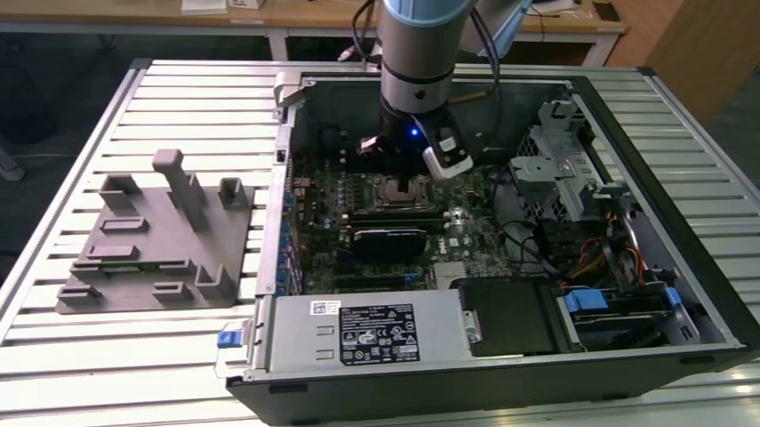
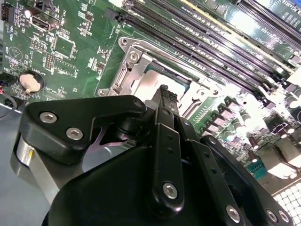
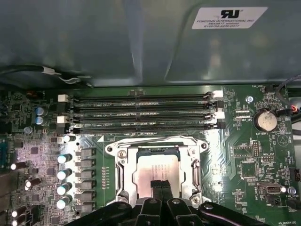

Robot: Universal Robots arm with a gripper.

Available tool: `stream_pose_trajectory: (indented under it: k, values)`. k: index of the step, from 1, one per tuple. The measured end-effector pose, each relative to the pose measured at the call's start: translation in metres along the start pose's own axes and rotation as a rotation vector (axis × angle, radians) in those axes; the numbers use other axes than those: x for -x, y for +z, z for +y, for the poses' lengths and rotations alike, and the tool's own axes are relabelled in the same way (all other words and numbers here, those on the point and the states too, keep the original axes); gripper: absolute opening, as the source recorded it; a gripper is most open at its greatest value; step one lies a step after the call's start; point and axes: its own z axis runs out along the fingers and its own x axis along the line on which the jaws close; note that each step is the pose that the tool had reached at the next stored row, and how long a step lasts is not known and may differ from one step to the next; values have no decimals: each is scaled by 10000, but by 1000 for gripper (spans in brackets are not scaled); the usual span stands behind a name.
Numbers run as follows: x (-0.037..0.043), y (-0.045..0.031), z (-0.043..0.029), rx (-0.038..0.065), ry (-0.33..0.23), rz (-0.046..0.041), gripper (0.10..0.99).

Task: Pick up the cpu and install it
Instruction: 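Install the second cpu locking lever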

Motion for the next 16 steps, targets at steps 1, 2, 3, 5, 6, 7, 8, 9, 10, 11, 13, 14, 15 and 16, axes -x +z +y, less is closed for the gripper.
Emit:
stream_pose_trajectory:
  k: [1,2,3,5,6,7,8,9,10,11,13,14,15,16]
  values:
    - [1,2,7,-55,19,-4,106]
    - [1,4,14,-106,38,-9,106]
    - [1,7,22,-158,60,-14,106]
    - [2,12,38,-219,94,-22,106]
    - [1,15,47,-224,105,-23,106]
    - [1,18,58,-225,112,-24,106]
    - [0,21,69,-226,114,-25,106]
    - [-1,23,77,-227,117,-26,106]
    - [0,23,79,-228,118,-25,106]
    - [0,23,79,-228,117,-25,106]
    - [1,23,80,-228,118,-25,106]
    - [1,23,80,-228,118,-25,106]
    - [2,24,80,-228,118,-25,106]
    - [2,24,80,-228,118,-25,106]
